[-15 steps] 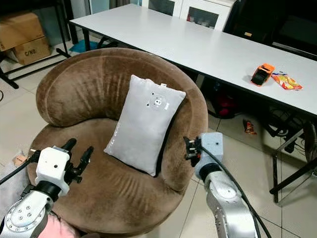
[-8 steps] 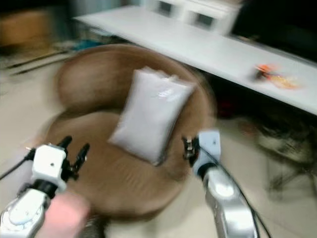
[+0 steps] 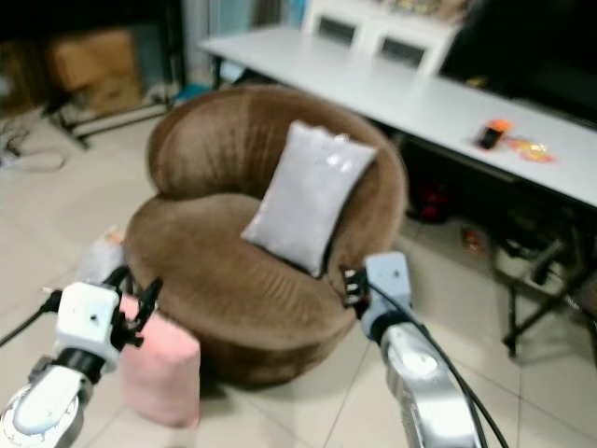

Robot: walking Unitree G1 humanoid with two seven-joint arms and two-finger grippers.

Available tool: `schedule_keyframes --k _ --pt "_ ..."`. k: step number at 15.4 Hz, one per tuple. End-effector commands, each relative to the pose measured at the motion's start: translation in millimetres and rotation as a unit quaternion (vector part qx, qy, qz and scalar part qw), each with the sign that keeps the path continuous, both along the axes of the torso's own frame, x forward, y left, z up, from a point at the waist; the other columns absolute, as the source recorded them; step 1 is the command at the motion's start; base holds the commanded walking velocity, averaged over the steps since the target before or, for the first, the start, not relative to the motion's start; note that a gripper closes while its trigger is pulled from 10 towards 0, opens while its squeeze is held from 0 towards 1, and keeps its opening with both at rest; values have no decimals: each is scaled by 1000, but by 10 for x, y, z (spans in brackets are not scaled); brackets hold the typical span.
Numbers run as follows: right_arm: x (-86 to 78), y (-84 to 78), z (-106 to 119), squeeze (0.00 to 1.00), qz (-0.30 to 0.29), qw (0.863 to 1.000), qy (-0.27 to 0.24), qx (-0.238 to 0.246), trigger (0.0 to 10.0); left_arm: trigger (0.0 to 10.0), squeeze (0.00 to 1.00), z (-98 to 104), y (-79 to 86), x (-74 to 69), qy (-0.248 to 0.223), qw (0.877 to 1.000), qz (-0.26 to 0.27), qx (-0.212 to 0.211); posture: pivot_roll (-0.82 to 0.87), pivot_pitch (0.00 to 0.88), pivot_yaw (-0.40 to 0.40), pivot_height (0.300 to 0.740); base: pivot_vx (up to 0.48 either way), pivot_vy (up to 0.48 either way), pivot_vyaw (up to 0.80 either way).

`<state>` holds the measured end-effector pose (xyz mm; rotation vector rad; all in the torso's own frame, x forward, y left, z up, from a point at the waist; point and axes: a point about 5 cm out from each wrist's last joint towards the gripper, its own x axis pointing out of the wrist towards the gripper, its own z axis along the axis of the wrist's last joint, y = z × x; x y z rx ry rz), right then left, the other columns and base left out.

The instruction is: Move the pillow to the sofa from floor

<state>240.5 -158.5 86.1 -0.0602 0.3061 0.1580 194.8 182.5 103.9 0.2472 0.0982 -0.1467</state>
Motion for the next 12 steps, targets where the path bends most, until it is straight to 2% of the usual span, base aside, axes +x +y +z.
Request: schedule_keyframes --k 1,6,7,8,9,12 --pt "3 -36 -7 0 -6 1000 3 5 10000 10000 0 21 -19 1 -5 1000 -3 1 68 0 -122 740 0 371 0" --pt "19 24 13 0 -5 999 1 46 10000 10000 0 24 -3 0 -6 1000 0 4 71 0 -119 740 0 367 0" --pt "21 21 4 0 -6 999 5 40 10000 10000 0 28 5 6 -7 1000 -1 6 70 0 -108 740 0 304 0" --pt "33 18 43 0 12 999 -24 -19 10000 10000 0 58 26 29 -16 1000 -4 14 73 0 -87 740 0 0 0" --pt "26 56 92 1000 10 999 -50 -10 10000 10000 0 90 50 66 -22 999 -10 22 75 0 -50 740 0 0 0" --pt "0 88 85 1000 -12 997 -70 -11 10000 10000 0 139 93 150 -34 999 -18 39 64 0 11 740 0 0 0"
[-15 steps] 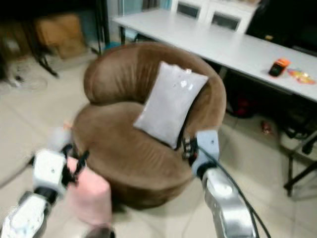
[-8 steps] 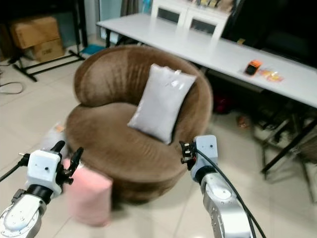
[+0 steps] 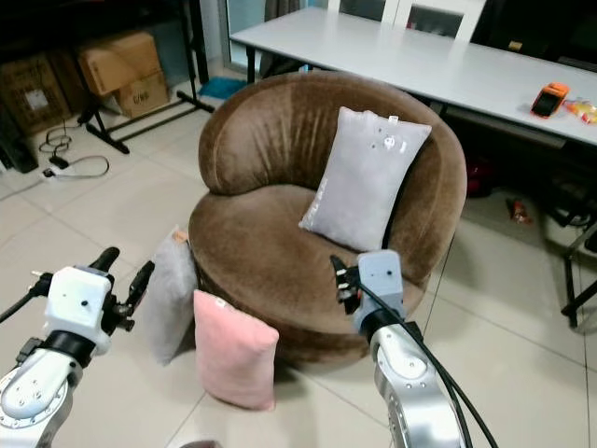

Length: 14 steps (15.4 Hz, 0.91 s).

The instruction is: Move the pillow to the sofa from floor

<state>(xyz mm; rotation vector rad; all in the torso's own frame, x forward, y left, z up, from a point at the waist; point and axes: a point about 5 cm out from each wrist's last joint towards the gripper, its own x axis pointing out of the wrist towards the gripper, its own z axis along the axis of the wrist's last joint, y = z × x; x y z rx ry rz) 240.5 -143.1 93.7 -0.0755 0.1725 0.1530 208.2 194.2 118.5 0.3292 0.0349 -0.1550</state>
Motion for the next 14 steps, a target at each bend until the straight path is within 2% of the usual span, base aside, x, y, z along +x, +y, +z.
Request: schedule_keyframes --k 1,2,6,11,14 --pt "-10 -57 -3 1000 -9 1000 2 1 10000 10000 0 -5 -21 26 -1 1000 -9 2 64 0 11 740 0 0 0" --pt "-46 -7 15 1000 25 999 -1 21 10000 10000 0 3 -34 39 -3 1000 -17 3 58 0 14 740 0 0 494" --pt "-51 -1 39 1000 34 999 -13 19 10000 10000 0 18 -57 38 -6 1000 -22 -17 62 0 -8 740 0 0 725" --pt "-2 33 53 1000 46 998 0 40 10000 10000 0 -8 -32 -8 -4 1000 -5 -24 72 0 -49 740 267 0 708" --pt "13 21 52 1000 44 999 -12 23 10000 10000 0 -7 -21 -18 -4 1000 -1 -24 76 0 -55 740 295 0 521"
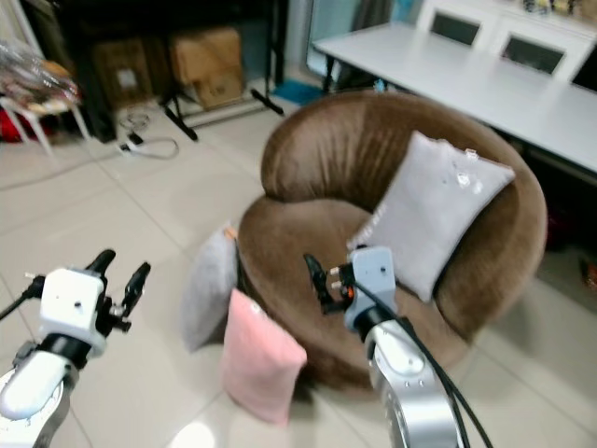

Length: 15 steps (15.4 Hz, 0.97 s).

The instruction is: Move the pillow to the sofa from floor

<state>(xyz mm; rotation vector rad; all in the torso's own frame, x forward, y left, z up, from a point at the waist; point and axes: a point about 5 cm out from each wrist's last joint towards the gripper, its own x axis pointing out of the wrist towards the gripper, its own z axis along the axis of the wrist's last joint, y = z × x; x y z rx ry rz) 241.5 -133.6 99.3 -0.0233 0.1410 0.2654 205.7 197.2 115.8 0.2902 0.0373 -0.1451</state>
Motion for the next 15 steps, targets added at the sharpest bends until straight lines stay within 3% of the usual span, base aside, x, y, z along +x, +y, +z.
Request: schedule_keyframes --k 1,6,9,15 --pt "13 -90 2 1000 -23 1000 -5 -6 10000 10000 0 22 -48 6 -6 1000 -4 -4 76 0 -57 740 307 0 0" --pt "30 -173 -4 1000 -55 998 -6 -23 10000 10000 0 19 -55 3 -5 1000 -4 -4 72 0 -60 740 313 0 0" --pt "40 -213 -38 1000 -71 997 19 -15 10000 10000 0 15 -58 11 -5 1000 -6 -4 71 0 -61 740 310 0 0" --pt "42 -264 -19 1000 -85 996 8 -3 10000 10000 0 13 -73 27 -6 1000 -12 -6 65 0 -59 740 322 0 0"
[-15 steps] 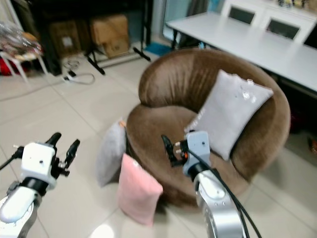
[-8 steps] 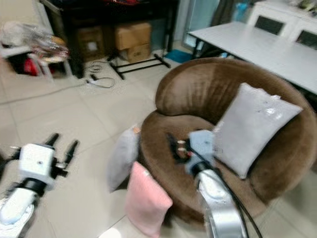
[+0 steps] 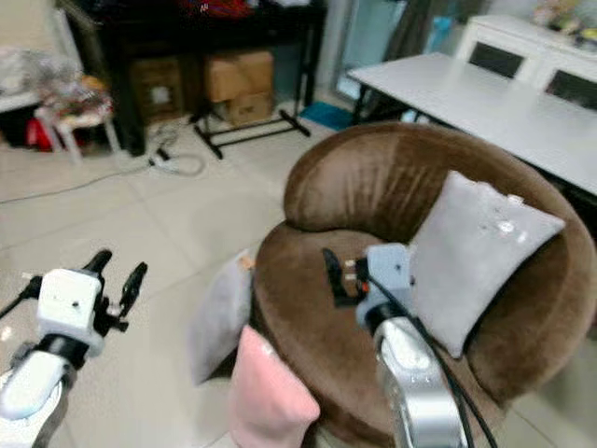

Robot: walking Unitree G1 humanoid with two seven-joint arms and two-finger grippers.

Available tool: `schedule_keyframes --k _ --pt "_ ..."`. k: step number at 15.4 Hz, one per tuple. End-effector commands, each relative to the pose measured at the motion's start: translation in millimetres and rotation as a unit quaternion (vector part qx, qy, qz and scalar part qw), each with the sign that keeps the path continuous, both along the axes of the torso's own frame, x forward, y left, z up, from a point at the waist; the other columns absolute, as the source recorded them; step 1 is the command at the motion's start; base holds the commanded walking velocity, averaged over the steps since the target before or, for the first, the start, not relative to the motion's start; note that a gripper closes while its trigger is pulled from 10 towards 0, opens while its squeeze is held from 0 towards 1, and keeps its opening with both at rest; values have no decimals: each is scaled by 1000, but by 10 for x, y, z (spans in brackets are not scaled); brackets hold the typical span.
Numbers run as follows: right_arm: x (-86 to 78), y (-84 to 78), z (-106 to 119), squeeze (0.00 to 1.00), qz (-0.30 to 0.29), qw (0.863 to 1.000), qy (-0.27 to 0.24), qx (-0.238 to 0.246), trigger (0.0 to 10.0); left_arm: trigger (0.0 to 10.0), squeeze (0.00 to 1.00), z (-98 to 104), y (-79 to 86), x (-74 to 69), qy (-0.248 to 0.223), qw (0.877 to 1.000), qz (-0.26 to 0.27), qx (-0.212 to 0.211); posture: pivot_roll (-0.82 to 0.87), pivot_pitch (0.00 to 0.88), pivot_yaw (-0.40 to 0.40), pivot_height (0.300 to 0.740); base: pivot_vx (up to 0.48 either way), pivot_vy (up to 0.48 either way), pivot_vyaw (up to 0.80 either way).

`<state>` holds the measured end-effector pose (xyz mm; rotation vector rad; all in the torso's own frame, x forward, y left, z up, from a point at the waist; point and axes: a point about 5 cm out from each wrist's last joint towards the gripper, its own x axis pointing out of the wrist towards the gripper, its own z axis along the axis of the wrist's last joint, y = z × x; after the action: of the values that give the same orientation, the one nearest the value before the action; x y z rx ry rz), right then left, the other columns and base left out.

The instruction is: Move the pillow to the sofa from floor

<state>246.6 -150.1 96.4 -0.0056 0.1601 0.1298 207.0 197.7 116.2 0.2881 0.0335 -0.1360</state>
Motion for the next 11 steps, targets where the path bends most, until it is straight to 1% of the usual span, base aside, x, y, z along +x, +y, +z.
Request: schedule_keyframes --k 1,4,5,8,10,11 --pt "-6 -104 17 1000 -18 1000 0 -1 10000 10000 0 8 -84 18 -4 1000 -18 -6 65 0 -60 740 330 0 0" --pt "-8 -110 12 1000 -16 1000 -2 1 10000 10000 0 0 -89 21 -3 1000 -19 -6 65 0 -66 740 324 0 0" --pt "-13 -119 2 1000 -18 1000 -2 -3 10000 10000 0 -13 -91 12 -1 1000 -17 -6 66 0 -69 735 0 0 0" --pt "-15 -134 -4 1000 -20 1000 0 10 10000 10000 0 -49 -117 -8 5 1000 -15 -3 67 0 -78 701 0 0 0" --pt "-10 -130 -7 1000 -14 1000 3 9 10000 10000 0 -54 -130 -15 5 1000 -16 -5 67 0 -81 687 0 0 0" --pt "-8 -112 -14 1000 -4 1000 8 7 10000 10000 0 -66 -129 -26 3 1000 -13 -2 68 0 -85 672 0 0 0"
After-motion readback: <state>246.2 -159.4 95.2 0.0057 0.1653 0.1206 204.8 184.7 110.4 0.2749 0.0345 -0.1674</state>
